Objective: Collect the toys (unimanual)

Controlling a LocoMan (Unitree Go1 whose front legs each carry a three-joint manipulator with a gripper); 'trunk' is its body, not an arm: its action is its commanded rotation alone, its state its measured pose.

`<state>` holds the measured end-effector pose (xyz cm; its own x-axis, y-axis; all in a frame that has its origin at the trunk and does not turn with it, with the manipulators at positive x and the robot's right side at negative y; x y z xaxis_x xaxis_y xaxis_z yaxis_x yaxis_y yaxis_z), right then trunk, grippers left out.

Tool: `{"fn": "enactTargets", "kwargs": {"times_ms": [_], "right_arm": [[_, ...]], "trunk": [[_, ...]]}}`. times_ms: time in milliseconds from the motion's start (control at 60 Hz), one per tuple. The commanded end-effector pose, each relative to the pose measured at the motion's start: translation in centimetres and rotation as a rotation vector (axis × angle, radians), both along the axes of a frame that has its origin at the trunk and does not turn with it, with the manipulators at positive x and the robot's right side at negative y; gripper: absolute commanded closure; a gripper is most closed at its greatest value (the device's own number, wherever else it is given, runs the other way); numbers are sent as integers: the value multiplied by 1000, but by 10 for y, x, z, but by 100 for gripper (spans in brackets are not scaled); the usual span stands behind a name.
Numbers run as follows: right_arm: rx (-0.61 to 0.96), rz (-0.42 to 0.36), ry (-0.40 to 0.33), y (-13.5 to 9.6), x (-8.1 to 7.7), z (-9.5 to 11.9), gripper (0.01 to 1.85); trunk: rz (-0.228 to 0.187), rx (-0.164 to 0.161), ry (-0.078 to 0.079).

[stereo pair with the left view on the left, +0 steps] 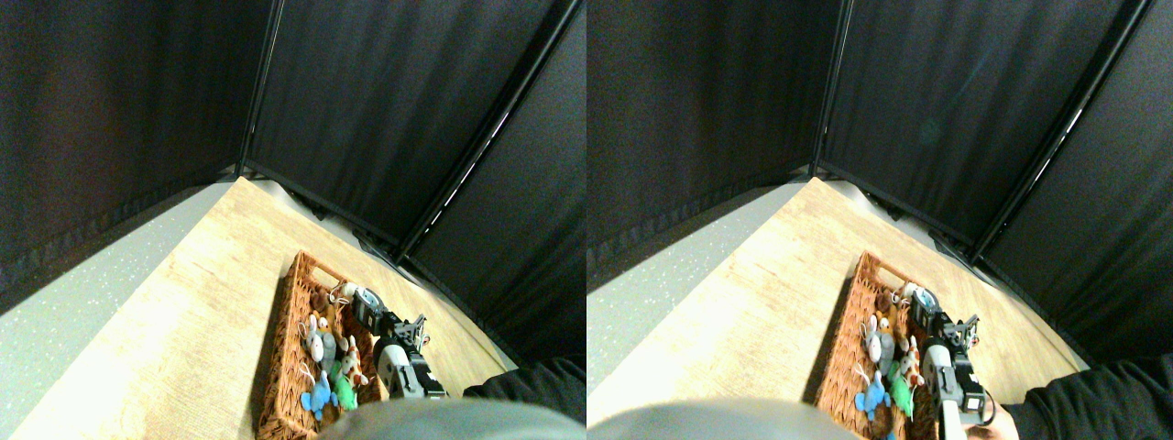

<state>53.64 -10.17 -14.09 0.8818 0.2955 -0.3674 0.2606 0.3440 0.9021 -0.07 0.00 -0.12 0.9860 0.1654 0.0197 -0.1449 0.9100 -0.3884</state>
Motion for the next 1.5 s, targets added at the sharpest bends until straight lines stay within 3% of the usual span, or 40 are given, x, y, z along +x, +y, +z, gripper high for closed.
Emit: {"fn": "enactTargets", "kwargs": {"times_ms": [17, 50, 100, 183, 250, 333, 467, 600, 683, 883, 983, 1100, 1217, 1500], "right_arm": [[-4, -10, -34, 1, 1, 7, 180], [-7, -10, -31, 0, 2, 7, 180], [-1, -5, -20, 0, 1, 6, 166], [-32, -3, 9, -3, 0, 7, 97], [-55, 17, 9, -4, -1, 9, 63], [-99, 39, -19, -6, -2, 9, 49], [-101, 37, -26, -10, -3, 11, 50], [-84, -24, -43, -23, 1, 13, 70], [-108, -87, -80, -46, 1, 17, 95], [-171, -196, -113, -90, -12, 18, 102], [-173, -274, -121, -114, -21, 11, 117], [-201, -311, -117, -132, -30, 6, 118], [-153, -393, -87, -152, -52, -4, 109], [-173, -432, -52, -160, -79, -12, 87]], "trunk": [[13, -14, 3], [13, -14, 3], [9, -12, 3], [6, -10, 2], [6, -10, 2], [2, -4, 2], [-5, 4, 2], [-22, 24, 4], [-42, 44, 6], [-104, 90, 14], [-125, 117, 21], [-151, 140, 30], [-167, 159, 33], [-189, 180, 44]]}}
